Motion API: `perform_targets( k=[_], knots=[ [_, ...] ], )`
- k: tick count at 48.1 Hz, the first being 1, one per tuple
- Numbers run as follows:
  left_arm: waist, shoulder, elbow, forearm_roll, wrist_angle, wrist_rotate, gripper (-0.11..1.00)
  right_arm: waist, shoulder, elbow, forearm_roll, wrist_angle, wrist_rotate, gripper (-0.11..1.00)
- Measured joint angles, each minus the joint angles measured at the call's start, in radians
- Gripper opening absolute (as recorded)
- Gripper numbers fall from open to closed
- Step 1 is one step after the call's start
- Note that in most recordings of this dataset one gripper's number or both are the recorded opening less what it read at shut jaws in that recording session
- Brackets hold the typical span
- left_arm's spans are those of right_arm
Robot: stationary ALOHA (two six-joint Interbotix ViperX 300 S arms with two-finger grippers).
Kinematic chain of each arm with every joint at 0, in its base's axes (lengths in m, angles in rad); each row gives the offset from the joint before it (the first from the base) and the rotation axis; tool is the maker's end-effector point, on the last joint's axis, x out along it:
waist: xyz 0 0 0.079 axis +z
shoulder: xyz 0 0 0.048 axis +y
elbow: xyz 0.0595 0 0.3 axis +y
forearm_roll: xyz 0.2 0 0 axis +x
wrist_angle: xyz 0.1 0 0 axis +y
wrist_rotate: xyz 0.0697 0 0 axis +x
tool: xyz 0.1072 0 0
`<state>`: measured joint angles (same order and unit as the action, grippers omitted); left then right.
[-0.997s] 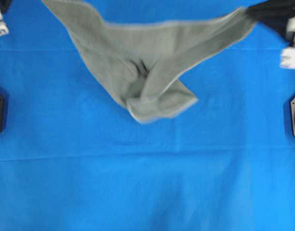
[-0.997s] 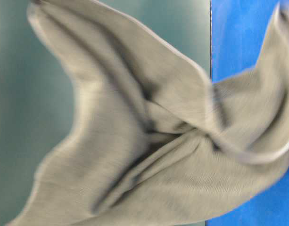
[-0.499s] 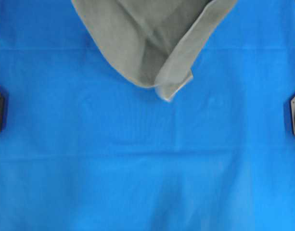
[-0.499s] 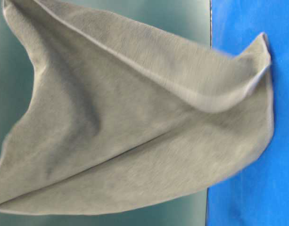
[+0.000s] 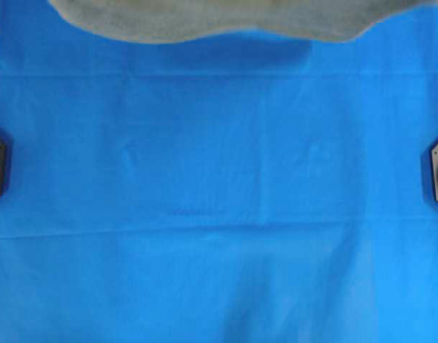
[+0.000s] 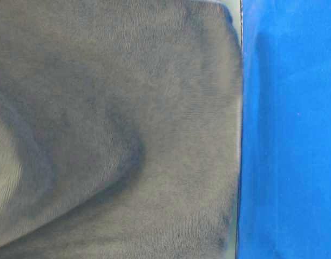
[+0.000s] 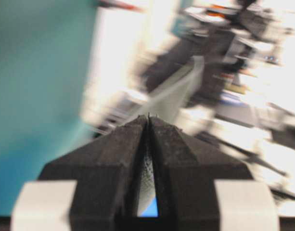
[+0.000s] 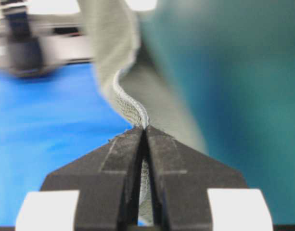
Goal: Fold a large towel.
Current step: 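Lift the towel high with both grippers and spread it apart, then lower the towel flat onto the table with both grippers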
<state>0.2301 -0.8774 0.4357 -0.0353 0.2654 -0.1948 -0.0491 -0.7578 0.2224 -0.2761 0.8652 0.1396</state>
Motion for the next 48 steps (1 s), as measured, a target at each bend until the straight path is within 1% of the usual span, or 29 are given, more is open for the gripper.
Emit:
perform_targets(
  k=[2, 3, 7, 10, 14, 17, 20, 23, 28, 33, 38, 42, 45, 48],
  knots=[
    [-0.04, 0.0, 0.0, 0.002, 0.021, -0.026, 0.03, 0.043, 0.005, 0.0, 0.006, 0.006, 0.025, 0.03],
    [-0.066, 0.002, 0.0, 0.0, 0.035, -0.052, 0.03, 0.066, 0.008, 0.0, 0.009, 0.008, 0.038, 0.03],
    [-0.156, 0.009, 0.0, 0.0, 0.064, -0.087, 0.03, 0.152, 0.017, 0.0, 0.009, 0.006, 0.089, 0.03],
    [-0.229, 0.018, 0.0, 0.0, 0.077, -0.097, 0.03, 0.218, 0.029, 0.0, 0.011, -0.002, 0.114, 0.03],
    [-0.314, 0.028, 0.0, 0.0, 0.091, -0.1, 0.03, 0.285, 0.04, 0.0, 0.011, -0.023, 0.126, 0.03],
    [-0.364, 0.029, 0.002, 0.0, 0.107, -0.1, 0.03, 0.328, 0.049, 0.0, 0.011, -0.048, 0.127, 0.03],
    [-0.39, 0.023, 0.0, 0.0, 0.129, -0.101, 0.03, 0.37, 0.052, -0.005, 0.011, -0.078, 0.127, 0.03],
    [-0.397, 0.012, -0.006, 0.0, 0.147, -0.106, 0.03, 0.39, 0.054, -0.012, 0.009, -0.1, 0.129, 0.03],
    [-0.396, -0.002, -0.02, 0.002, 0.155, -0.109, 0.03, 0.388, 0.052, -0.02, -0.003, -0.117, 0.132, 0.03],
    [-0.371, 0.006, -0.04, 0.002, 0.164, -0.115, 0.03, 0.391, 0.051, -0.035, -0.023, -0.123, 0.15, 0.03],
    [-0.328, 0.006, -0.081, 0.003, 0.172, -0.126, 0.03, 0.391, 0.043, -0.063, -0.072, -0.121, 0.198, 0.03],
    [-0.27, 0.003, -0.109, 0.003, 0.181, -0.137, 0.03, 0.391, 0.034, -0.071, -0.115, -0.109, 0.244, 0.03],
    [-0.225, 0.005, -0.104, 0.003, 0.193, -0.14, 0.03, 0.391, 0.029, -0.071, -0.153, -0.074, 0.284, 0.03],
    [-0.175, 0.008, -0.078, 0.003, 0.204, -0.141, 0.03, 0.391, 0.034, -0.061, -0.199, -0.029, 0.319, 0.03]
  ],
)
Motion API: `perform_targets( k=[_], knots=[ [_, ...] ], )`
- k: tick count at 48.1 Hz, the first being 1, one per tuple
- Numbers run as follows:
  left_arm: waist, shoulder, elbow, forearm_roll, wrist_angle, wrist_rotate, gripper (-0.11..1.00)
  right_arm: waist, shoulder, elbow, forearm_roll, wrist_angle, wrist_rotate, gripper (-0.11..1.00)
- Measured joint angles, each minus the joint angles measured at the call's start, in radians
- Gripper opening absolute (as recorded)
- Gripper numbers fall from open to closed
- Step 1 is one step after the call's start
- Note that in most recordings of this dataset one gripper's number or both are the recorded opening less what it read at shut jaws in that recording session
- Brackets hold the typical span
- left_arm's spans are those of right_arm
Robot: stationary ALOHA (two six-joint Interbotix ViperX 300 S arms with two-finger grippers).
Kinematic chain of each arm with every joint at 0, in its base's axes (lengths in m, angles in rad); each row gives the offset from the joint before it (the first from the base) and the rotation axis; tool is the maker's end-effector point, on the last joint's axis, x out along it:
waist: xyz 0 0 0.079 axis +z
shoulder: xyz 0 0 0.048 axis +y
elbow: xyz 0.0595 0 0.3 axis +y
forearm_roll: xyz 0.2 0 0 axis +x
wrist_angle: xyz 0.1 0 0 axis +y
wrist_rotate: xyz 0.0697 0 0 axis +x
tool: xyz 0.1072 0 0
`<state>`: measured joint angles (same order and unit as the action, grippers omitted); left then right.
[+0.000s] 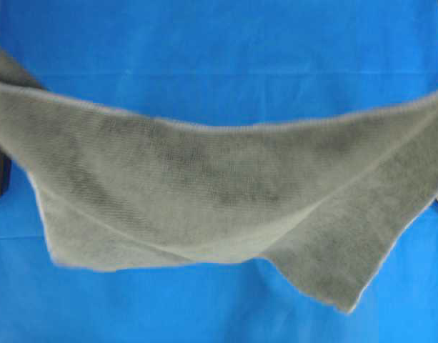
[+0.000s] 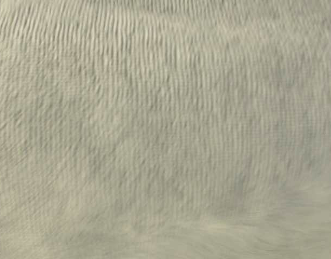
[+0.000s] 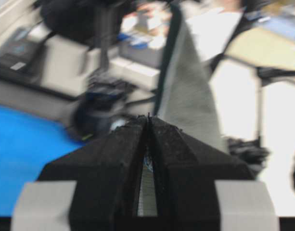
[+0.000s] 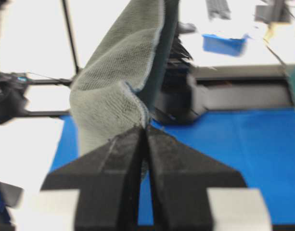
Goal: Fold a large towel.
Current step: 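Lower the towel flat onto the table with both grippers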
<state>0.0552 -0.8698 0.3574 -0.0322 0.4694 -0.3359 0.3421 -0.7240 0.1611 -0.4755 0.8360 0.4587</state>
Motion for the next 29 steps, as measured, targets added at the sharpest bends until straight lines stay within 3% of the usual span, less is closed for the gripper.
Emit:
perform_targets(
  k=[11, 20, 25, 29],
  knots=[
    [0.202, 0.034, 0.153, 0.0, 0.005, -0.028, 0.03, -0.118, 0.086, 0.12, -0.215, 0.202, 0.206, 0.03],
    [0.425, 0.115, 0.25, 0.002, -0.006, -0.018, 0.03, -0.337, 0.114, 0.232, -0.391, 0.351, 0.287, 0.03],
    [0.531, 0.17, 0.267, 0.005, -0.051, 0.005, 0.03, -0.495, 0.132, 0.285, -0.428, 0.327, 0.287, 0.03],
    [0.572, 0.21, 0.267, 0.006, -0.098, 0.048, 0.03, -0.601, 0.141, 0.319, -0.434, 0.261, 0.285, 0.03]
  ],
)
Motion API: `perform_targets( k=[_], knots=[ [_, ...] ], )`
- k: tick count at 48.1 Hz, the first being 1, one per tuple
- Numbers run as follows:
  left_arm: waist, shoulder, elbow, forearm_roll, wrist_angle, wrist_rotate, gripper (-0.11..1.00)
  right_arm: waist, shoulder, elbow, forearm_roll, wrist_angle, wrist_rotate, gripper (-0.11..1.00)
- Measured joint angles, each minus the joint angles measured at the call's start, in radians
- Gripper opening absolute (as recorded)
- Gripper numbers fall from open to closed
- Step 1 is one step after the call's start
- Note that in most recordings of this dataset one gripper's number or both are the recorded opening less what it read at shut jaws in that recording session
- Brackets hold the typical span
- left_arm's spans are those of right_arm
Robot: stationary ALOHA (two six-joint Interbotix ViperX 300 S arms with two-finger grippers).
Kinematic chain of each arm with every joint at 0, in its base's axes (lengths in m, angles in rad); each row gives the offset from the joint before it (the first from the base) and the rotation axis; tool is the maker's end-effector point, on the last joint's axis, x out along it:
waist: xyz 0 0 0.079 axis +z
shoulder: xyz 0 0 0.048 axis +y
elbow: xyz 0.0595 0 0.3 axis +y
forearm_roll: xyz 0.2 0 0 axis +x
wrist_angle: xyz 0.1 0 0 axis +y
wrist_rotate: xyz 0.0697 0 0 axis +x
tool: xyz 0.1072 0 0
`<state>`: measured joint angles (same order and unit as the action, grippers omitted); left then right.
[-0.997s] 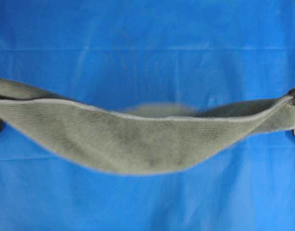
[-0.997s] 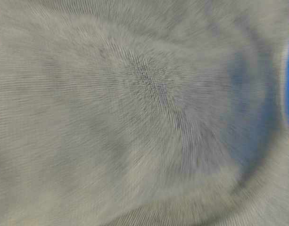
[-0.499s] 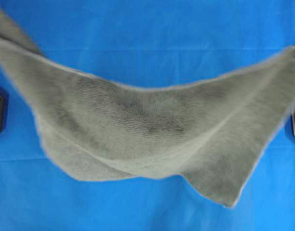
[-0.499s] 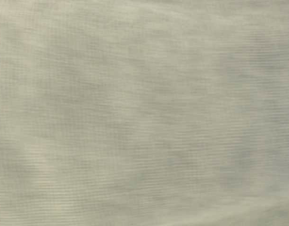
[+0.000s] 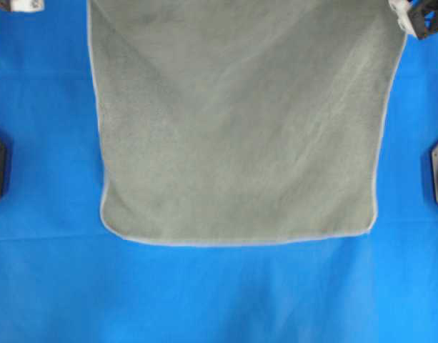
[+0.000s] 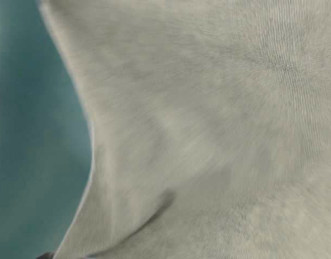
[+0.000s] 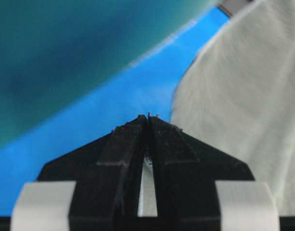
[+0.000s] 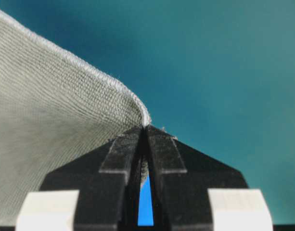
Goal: Fold a large towel.
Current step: 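Lower the towel flat onto the table with both grippers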
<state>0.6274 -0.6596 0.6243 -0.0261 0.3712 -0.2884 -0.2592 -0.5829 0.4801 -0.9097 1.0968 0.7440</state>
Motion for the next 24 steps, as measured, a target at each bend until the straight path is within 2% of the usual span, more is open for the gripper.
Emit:
perform_targets(
  k=[8, 14, 24],
  knots=[
    [0.043, 0.075, -0.003, 0.0, -0.081, 0.083, 0.03, -0.153, 0.008, 0.061, -0.002, -0.175, 0.0, 0.03],
    [0.037, 0.12, 0.006, 0.0, -0.086, 0.087, 0.03, -0.172, 0.006, 0.11, 0.015, -0.206, 0.0, 0.03],
    [-0.049, 0.135, 0.121, -0.008, -0.084, 0.038, 0.03, -0.104, -0.015, 0.242, 0.173, -0.21, -0.009, 0.03]
  ],
)
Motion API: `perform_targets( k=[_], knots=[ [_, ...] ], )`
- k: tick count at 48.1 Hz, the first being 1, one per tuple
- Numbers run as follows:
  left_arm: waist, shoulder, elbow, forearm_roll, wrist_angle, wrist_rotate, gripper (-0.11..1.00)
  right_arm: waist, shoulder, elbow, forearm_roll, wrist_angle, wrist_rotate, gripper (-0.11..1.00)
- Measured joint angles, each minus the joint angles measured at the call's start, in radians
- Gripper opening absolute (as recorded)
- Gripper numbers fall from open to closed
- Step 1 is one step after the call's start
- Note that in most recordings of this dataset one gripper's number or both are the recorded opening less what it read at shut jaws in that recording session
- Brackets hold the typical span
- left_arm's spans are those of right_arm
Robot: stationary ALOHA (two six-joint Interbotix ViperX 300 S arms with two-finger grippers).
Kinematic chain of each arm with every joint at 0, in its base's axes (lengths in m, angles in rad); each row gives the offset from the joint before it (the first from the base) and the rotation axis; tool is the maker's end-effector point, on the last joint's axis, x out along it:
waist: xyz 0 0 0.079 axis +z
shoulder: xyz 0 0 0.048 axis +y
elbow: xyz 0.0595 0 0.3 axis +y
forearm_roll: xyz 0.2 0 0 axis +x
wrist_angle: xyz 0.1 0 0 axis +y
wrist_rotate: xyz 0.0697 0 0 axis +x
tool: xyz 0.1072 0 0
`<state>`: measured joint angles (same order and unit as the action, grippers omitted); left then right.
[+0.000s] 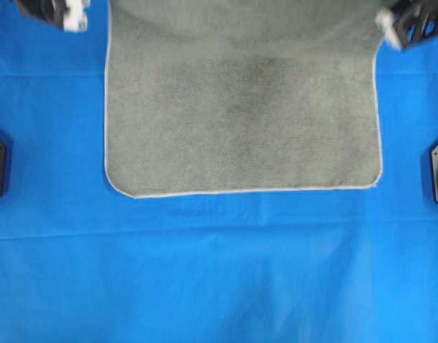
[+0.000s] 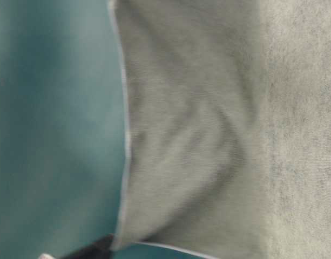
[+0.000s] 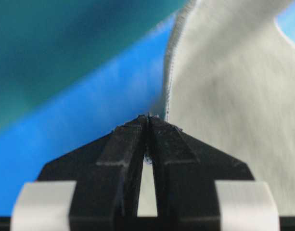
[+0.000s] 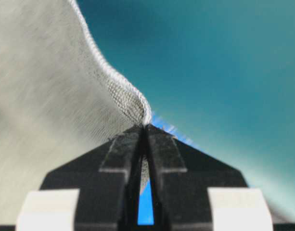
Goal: Fold a large towel.
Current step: 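Lower the towel flat onto the table with both grippers, then release, then regrasp the towel's top corners with both grippers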
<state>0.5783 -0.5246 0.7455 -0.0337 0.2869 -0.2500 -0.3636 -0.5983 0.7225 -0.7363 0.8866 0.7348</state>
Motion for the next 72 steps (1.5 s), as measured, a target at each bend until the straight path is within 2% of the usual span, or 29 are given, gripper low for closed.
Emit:
perform_targets(
  k=[11, 17, 23, 30, 35, 41, 49, 53, 64, 67, 72],
  knots=[
    [-0.146, 0.054, 0.175, -0.002, -0.084, -0.198, 0.03, 0.147, -0.017, 0.15, 0.181, -0.012, -0.002, 0.03],
    [-0.224, 0.098, 0.232, -0.003, -0.138, -0.304, 0.03, 0.232, -0.015, 0.225, 0.275, -0.048, 0.002, 0.03],
    [-0.293, 0.147, 0.256, -0.003, -0.147, -0.385, 0.03, 0.295, -0.015, 0.295, 0.373, -0.133, 0.011, 0.03],
    [-0.411, 0.187, 0.264, -0.003, -0.149, -0.465, 0.03, 0.379, -0.017, 0.35, 0.492, -0.239, 0.008, 0.03],
    [-0.503, 0.196, 0.264, -0.003, -0.149, -0.514, 0.03, 0.436, -0.017, 0.362, 0.549, -0.264, 0.011, 0.03],
    [-0.568, 0.201, 0.264, -0.005, -0.149, -0.543, 0.03, 0.474, -0.017, 0.376, 0.577, -0.267, 0.011, 0.03],
    [-0.62, 0.204, 0.262, -0.005, -0.147, -0.551, 0.03, 0.477, -0.009, 0.4, 0.594, -0.272, 0.048, 0.03],
    [-0.635, 0.212, 0.259, -0.003, -0.141, -0.551, 0.03, 0.477, 0.005, 0.403, 0.595, -0.276, 0.071, 0.03],
    [-0.643, 0.249, 0.233, 0.0, -0.129, -0.537, 0.03, 0.477, 0.051, 0.403, 0.58, -0.29, 0.08, 0.05],
    [-0.643, 0.252, 0.225, 0.0, -0.124, -0.537, 0.12, 0.477, 0.06, 0.403, 0.575, -0.288, 0.081, 0.21],
    [-0.643, 0.252, 0.219, 0.0, -0.106, -0.537, 0.41, 0.477, 0.064, 0.399, 0.565, -0.29, 0.081, 0.53]
  ],
)
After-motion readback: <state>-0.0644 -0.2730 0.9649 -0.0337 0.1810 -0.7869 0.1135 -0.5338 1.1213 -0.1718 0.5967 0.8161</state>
